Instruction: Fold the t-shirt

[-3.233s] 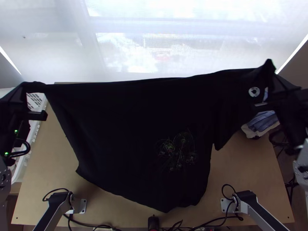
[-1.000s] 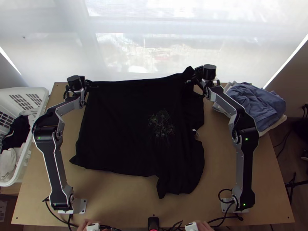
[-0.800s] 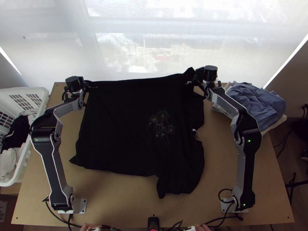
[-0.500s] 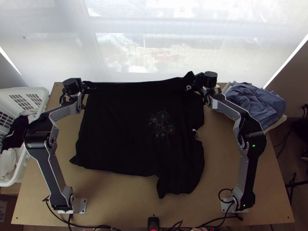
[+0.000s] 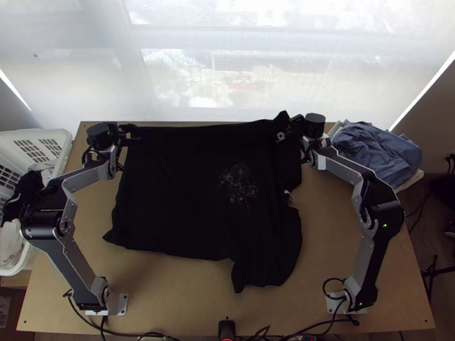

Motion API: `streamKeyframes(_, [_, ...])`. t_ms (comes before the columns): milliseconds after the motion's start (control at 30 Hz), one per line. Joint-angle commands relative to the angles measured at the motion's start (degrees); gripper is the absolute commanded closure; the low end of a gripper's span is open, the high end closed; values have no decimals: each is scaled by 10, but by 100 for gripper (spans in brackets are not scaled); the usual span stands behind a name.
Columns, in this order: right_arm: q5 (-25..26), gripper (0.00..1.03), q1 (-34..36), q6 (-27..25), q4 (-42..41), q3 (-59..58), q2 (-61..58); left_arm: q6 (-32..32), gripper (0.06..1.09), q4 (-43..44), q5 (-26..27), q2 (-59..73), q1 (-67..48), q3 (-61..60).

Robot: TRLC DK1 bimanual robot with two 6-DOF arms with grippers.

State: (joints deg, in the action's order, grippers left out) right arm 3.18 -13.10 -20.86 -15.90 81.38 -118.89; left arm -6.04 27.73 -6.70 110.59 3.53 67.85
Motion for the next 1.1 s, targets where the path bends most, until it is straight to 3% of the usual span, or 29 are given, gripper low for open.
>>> streamKeyframes(0, [0,100,1,7,-9,-91,63,-1,105,9,5,-60,-4,-88])
streamKeyframes(600, [0,100,-46,30,-16,-308,225,12,105,9,5,-141,-11,-197])
streamKeyframes(1067, [1,100,-71,49,-16,-392,289,12,105,15,5,-185,-10,-271])
